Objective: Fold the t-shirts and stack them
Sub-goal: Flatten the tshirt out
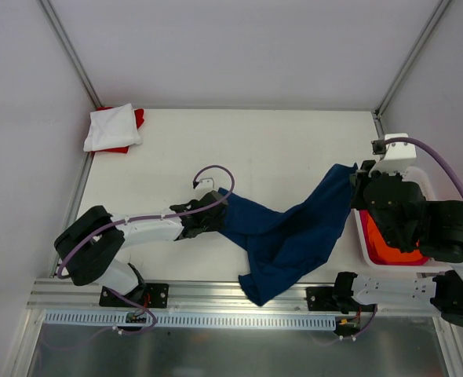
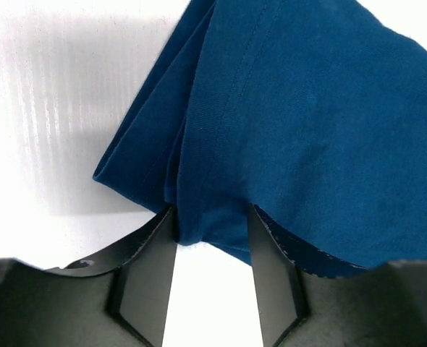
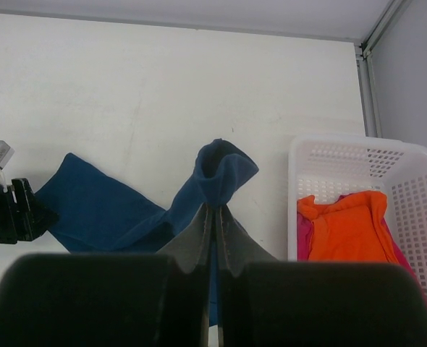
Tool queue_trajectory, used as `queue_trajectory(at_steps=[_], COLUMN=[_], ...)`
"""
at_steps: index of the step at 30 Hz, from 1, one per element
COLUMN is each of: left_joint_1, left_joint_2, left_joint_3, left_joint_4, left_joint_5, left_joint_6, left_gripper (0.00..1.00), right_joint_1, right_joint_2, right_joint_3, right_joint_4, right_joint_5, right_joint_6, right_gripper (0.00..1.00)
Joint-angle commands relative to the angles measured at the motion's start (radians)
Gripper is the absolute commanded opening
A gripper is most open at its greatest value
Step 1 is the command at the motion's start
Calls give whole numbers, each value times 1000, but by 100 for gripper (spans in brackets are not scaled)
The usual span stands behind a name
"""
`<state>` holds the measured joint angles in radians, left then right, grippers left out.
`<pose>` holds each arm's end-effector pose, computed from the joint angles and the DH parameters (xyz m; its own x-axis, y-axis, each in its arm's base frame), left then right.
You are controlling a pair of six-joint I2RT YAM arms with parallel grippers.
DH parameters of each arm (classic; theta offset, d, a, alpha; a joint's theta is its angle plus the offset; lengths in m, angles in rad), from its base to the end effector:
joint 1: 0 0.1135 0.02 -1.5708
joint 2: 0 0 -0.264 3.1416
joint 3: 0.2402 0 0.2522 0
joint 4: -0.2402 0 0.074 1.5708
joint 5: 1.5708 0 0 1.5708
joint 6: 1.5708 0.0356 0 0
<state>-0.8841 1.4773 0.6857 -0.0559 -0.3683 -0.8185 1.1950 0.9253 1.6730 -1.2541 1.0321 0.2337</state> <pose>0.1881 -0.2093 0.1639 -0.7412 -0.1702 -0.6493 0.0428 0.9533 -0.2988 0.0580 0.0638 0.4902 -0.2199 -0.2336 -0.9471 -0.1550 0.9669 -0.2025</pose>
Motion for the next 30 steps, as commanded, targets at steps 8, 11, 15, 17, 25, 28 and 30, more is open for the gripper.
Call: queue_trajectory(at_steps=[8, 11, 15, 17, 25, 28, 30], left_joint_1=[-10, -10, -10, -10, -10, -10, -10], left_joint_2=[8, 6, 3, -9, -339, -591, -670], left_joint_3=[28, 25, 25, 25, 118, 199, 276], left_joint_4=[27, 25, 24, 22, -172, -268, -352], left_joint_5=[-1, -8, -20, -27, -141, -152, -158], left_joint_6=[1, 2, 10, 22, 217, 382, 426], left_gripper=[6, 0, 0, 0, 0, 0, 0], right_joint_1=[-9, -11, -14, -17, -25, -23, -23], right_joint_2=[-8, -9, -9, -11, -72, -156, -198], right_joint_3=[-15, -19, -29, -41, -108, -171, -225], right_joint_4=[5, 5, 5, 5, 7, 76, 114], right_joint_5=[9, 9, 9, 8, -9, -61, -115], right_joint_6=[18, 21, 24, 29, 55, 26, 4], right_gripper=[0, 0, 0, 0, 0, 0, 0])
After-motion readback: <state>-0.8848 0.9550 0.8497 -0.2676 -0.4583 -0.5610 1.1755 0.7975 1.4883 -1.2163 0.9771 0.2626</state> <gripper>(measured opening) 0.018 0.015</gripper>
